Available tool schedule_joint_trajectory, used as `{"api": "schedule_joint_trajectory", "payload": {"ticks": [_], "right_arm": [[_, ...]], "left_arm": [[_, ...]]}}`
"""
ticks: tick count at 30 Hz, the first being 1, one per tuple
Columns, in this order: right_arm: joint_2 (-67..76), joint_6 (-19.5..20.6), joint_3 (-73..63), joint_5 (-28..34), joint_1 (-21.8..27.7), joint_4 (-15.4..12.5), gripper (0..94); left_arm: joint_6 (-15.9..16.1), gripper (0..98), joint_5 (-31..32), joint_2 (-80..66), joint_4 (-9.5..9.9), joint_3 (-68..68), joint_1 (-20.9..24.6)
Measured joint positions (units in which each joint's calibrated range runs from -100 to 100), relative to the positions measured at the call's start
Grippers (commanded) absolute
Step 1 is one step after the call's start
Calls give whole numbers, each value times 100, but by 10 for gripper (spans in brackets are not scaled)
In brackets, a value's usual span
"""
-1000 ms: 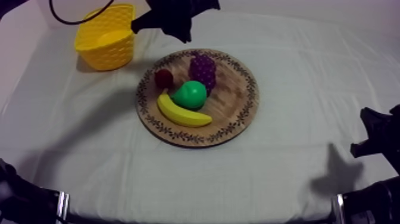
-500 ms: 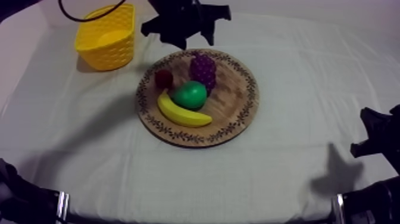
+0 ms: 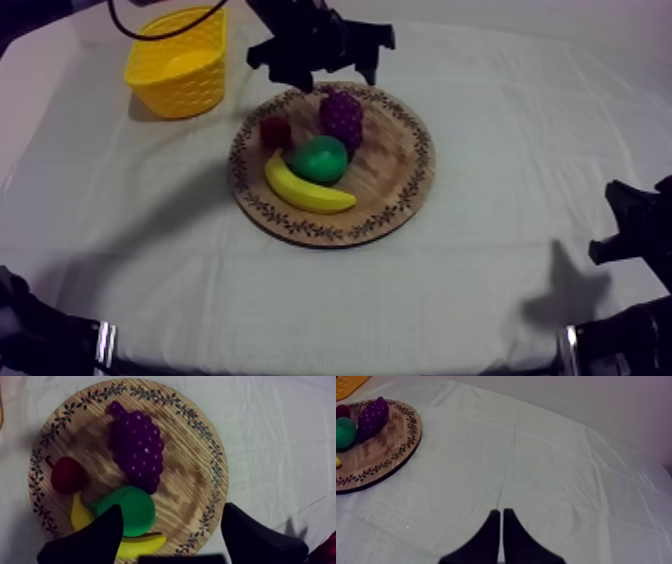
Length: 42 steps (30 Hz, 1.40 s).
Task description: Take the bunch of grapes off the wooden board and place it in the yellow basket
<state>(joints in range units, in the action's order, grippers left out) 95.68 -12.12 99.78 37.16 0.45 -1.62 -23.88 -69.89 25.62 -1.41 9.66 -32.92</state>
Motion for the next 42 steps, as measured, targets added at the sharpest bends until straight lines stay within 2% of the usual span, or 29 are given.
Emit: {"api": "schedule_joint_trajectory", "payload": {"ticks": [17,24,34,42], "right_arm": [[0,-3,0,0,0,0,5],[0,-3,0,0,0,0,5],[0,-5,0,0,0,0,5],[0,-6,0,0,0,0,5]], "left_arm": [[146,794,29,791,-78,397,153],[357,795,-5,1522,-346,797,333],[448,796,-423,2535,-500,1774,388],[390,794,-768,3133,-515,2523,420]]}}
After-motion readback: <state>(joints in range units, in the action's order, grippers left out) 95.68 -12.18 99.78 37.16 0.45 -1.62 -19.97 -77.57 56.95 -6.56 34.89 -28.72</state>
